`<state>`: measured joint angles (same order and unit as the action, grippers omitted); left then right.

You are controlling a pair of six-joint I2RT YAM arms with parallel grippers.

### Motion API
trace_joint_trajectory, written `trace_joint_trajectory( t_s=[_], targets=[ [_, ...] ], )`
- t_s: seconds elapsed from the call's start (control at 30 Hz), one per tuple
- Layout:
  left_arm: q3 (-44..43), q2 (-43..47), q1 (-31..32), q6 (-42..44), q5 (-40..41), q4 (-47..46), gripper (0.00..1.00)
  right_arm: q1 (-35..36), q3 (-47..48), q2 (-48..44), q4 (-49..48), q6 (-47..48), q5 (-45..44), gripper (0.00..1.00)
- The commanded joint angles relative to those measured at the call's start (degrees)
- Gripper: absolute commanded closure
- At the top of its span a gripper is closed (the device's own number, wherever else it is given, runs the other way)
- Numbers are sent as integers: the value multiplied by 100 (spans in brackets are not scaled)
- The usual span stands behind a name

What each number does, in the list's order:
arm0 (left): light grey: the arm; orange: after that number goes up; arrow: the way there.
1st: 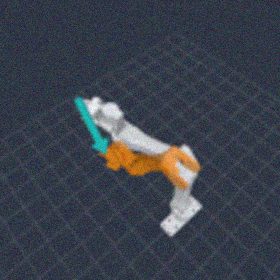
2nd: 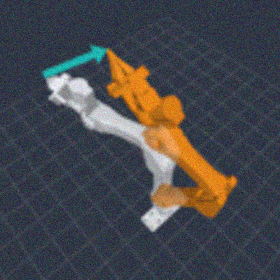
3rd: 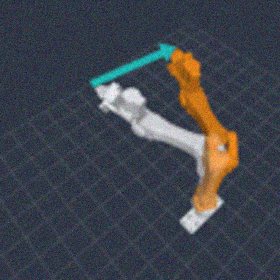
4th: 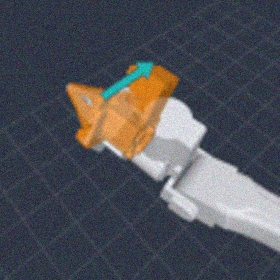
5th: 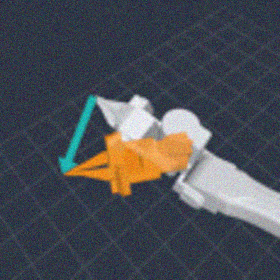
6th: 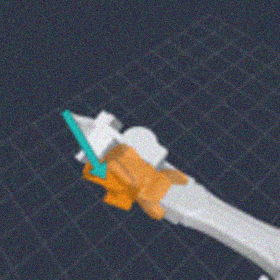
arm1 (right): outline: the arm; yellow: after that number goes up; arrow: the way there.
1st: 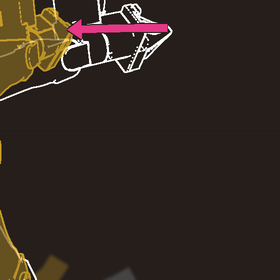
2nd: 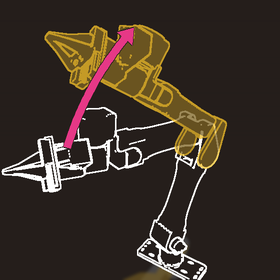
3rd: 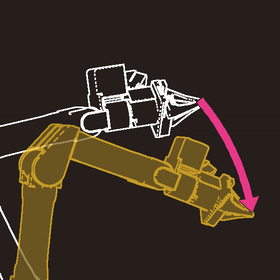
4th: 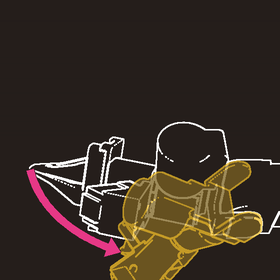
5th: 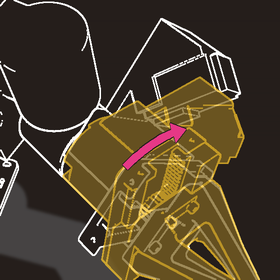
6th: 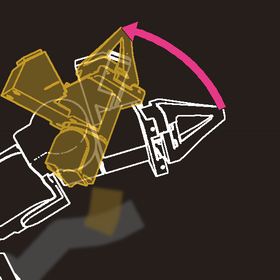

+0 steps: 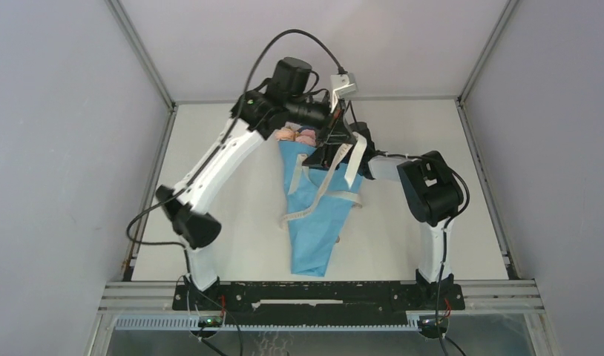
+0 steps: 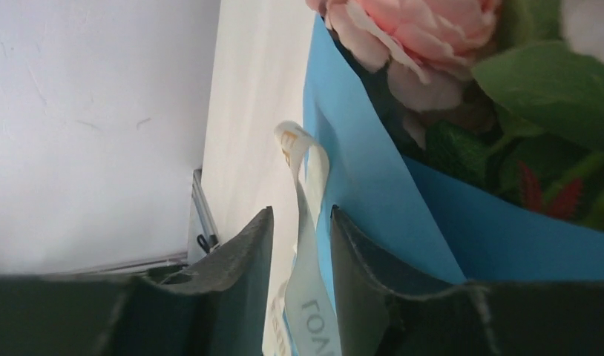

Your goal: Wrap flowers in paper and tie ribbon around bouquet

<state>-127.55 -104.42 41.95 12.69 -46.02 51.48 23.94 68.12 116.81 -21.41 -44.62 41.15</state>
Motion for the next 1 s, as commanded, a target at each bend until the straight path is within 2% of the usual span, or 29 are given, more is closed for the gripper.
trace_joint_trajectory(
  t_s=[0.0, 0.17, 0.3, 0.4, 0.57, 0.83, 0.9, 0.97],
  targets=[
    [241, -658, -546, -1087, -50, -1216, 100, -322, 168, -598, 379, 31, 513, 54],
    [552, -1023, -806, -1424, 116, -1780, 100, -699, -256, -1149, 472, 29, 742, 46],
    [871, -1243, -1005, -1756, 137, -2244, 100, -966, -472, -1588, 1325, 435, 487, 46],
    [977, -1488, -1105, -1829, 427, -2415, 100, -1157, -950, -1906, 1454, 487, 224, 49],
    [1077, -1891, -1122, -1607, 809, -2422, 100, -1236, -1671, -2317, 1124, 494, 254, 50],
    [1770, -1936, -1112, -790, 1811, -2299, 100, -937, -2048, -2562, 864, 550, 34, 49],
    [1884, -1928, -1106, -546, 2000, -2113, 93, -847, -2057, -2402, 666, 439, 44, 49],
    [1850, -1891, -1103, -295, 2048, -1819, 73, -788, -2057, -2216, 445, 295, 51, 49]
  ],
)
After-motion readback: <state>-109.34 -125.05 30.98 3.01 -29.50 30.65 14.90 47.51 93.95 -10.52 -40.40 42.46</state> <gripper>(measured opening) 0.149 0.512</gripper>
